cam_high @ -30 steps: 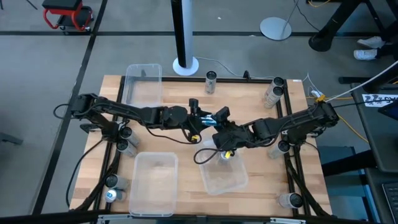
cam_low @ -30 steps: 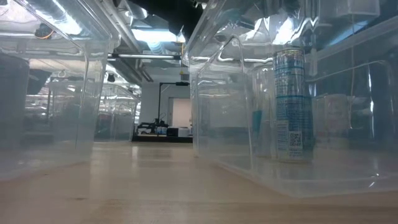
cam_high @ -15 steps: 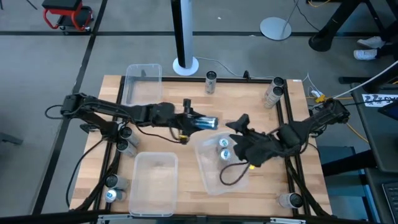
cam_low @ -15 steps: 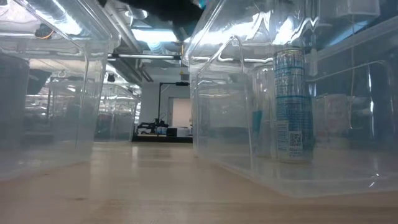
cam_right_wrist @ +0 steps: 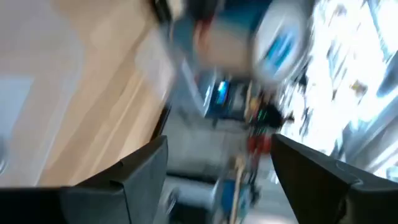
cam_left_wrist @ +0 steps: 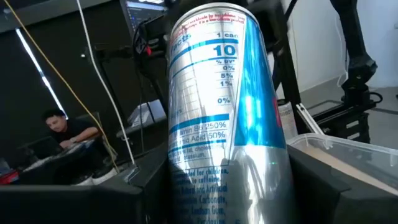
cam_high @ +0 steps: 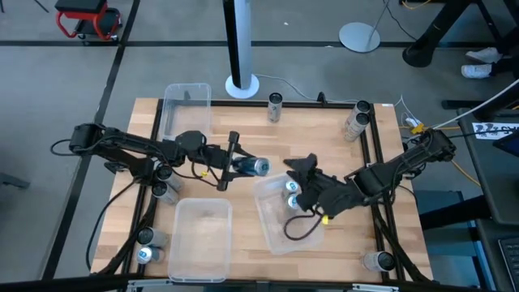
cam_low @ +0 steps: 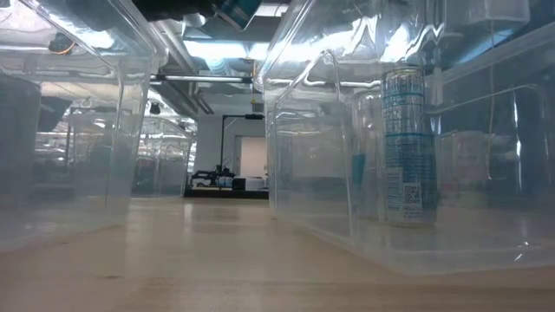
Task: Sort soda cans
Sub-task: Put the right blue soda can into the bottom right transparent bin, then put the blue soda can into the bottom right transparent bin
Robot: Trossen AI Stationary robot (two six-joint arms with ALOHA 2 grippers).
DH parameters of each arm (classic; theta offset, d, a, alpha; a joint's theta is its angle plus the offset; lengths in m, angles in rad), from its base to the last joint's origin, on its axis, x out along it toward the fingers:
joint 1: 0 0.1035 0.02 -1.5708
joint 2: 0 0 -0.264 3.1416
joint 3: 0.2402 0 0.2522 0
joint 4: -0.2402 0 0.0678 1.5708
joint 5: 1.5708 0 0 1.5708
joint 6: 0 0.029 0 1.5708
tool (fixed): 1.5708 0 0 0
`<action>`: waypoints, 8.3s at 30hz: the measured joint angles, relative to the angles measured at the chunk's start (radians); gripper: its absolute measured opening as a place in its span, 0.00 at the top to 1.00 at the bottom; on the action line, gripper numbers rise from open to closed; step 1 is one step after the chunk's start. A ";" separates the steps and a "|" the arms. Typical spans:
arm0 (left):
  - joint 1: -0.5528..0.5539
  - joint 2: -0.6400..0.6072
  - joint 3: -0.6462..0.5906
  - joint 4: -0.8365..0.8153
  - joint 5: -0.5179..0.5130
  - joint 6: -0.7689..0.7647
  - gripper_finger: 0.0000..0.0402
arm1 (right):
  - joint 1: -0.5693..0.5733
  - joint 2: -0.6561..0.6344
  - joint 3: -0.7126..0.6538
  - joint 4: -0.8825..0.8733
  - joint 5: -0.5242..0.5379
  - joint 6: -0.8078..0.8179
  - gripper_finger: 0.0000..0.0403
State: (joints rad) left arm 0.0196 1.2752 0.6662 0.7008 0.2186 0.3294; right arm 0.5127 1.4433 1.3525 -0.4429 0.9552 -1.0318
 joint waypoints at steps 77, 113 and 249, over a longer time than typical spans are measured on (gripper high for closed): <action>0.035 0.066 -0.055 -0.124 0.098 -0.115 0.45 | -0.251 0.222 0.112 0.004 -0.622 0.006 0.30; 0.032 0.062 -0.056 -0.110 0.132 -0.135 0.45 | -0.267 0.230 0.108 -0.016 -0.608 -0.025 0.15; -0.051 -0.261 0.340 -1.345 -0.474 -0.282 0.24 | -0.003 0.376 0.528 -1.120 -0.165 0.629 0.24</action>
State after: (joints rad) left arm -0.0311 1.0137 1.0059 -0.6439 -0.2555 0.0478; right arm 0.5093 1.8189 1.8800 -1.5627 0.7906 -0.4026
